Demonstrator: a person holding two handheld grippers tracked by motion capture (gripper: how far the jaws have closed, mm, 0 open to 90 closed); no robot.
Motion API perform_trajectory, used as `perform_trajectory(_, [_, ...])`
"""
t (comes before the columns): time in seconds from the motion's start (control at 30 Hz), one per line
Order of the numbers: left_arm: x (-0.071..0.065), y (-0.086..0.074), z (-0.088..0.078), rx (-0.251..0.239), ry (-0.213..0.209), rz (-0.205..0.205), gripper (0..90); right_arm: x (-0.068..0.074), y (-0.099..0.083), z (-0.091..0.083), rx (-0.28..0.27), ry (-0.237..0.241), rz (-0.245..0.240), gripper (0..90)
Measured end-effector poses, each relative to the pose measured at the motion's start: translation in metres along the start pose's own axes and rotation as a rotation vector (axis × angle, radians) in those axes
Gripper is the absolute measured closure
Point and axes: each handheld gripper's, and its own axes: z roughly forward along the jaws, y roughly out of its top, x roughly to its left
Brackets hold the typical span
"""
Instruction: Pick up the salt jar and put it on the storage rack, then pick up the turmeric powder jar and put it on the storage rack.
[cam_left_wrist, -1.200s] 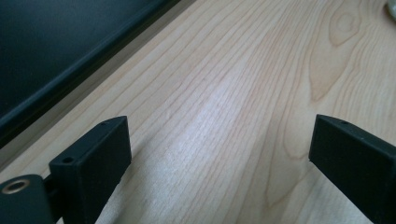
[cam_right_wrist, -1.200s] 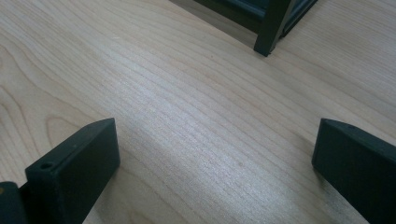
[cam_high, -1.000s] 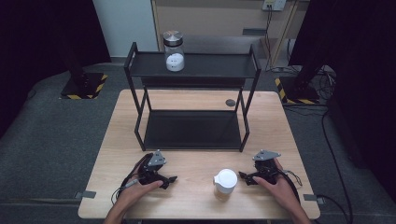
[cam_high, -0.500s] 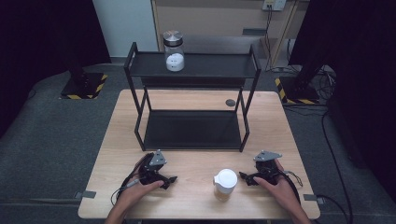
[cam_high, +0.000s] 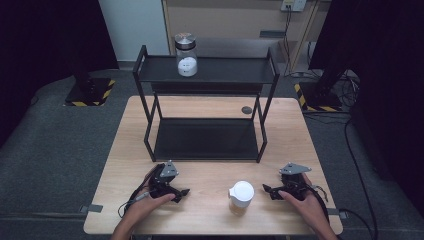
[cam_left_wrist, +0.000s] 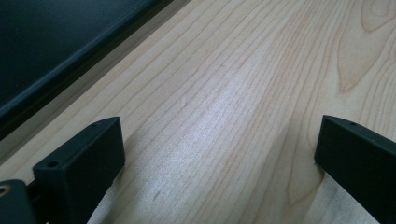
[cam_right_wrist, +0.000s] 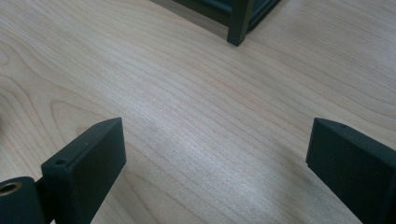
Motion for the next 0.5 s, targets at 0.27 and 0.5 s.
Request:
perform_trajectory(0.27, [0.000,0.000,0.000,0.000,0.000,0.001,0.1,0.003,0.000,-0.006,0.013,0.000,-0.031,5.7])
perform_trajectory(0.5, [0.000,0.000,0.000,0.000,0.001,0.000,0.1,0.007,0.001,-0.016,0.008,0.002,-0.048,5.6])
